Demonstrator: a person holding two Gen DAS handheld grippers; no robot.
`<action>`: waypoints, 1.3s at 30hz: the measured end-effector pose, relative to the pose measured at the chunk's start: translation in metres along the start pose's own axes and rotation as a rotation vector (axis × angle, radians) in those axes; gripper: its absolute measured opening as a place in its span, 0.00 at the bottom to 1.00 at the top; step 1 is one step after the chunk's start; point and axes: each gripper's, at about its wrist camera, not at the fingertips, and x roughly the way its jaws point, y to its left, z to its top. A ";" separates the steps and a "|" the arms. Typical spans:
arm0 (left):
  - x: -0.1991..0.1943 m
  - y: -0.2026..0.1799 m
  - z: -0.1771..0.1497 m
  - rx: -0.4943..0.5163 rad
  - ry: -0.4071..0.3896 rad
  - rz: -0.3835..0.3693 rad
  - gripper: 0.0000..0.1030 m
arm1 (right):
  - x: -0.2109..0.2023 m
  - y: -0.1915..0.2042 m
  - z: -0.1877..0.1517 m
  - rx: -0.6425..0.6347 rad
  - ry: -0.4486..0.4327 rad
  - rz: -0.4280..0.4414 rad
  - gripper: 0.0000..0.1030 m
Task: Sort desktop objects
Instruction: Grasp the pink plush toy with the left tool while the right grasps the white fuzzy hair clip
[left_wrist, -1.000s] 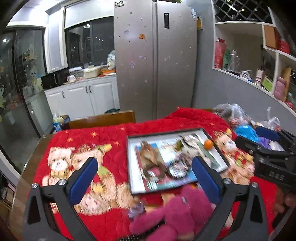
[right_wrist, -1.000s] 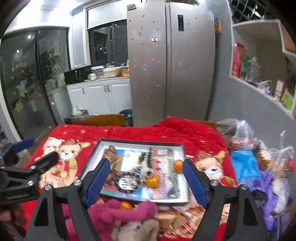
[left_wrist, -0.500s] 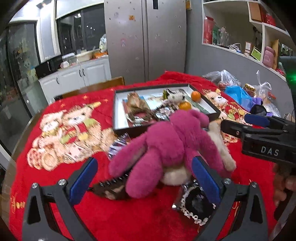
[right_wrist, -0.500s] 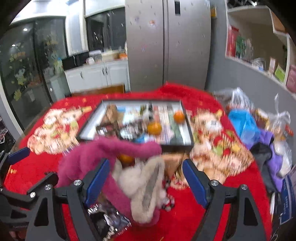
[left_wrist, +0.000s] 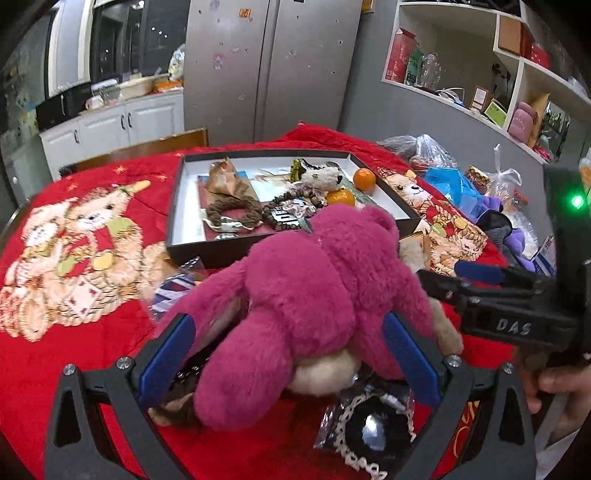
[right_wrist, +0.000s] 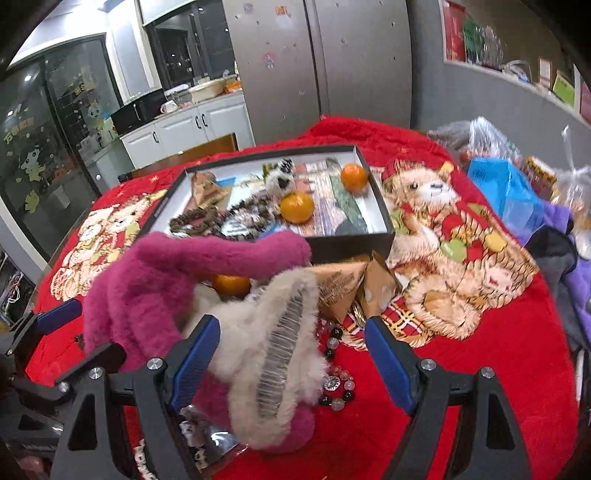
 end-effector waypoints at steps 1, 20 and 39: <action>0.004 0.001 0.002 0.003 0.006 -0.016 1.00 | 0.005 -0.003 0.000 0.007 0.012 -0.003 0.80; 0.035 -0.013 0.000 0.159 -0.018 0.122 0.83 | 0.053 0.003 -0.007 0.026 0.089 0.127 0.73; 0.009 -0.005 -0.002 0.076 -0.052 0.035 0.40 | 0.027 0.003 -0.010 0.050 0.034 0.208 0.43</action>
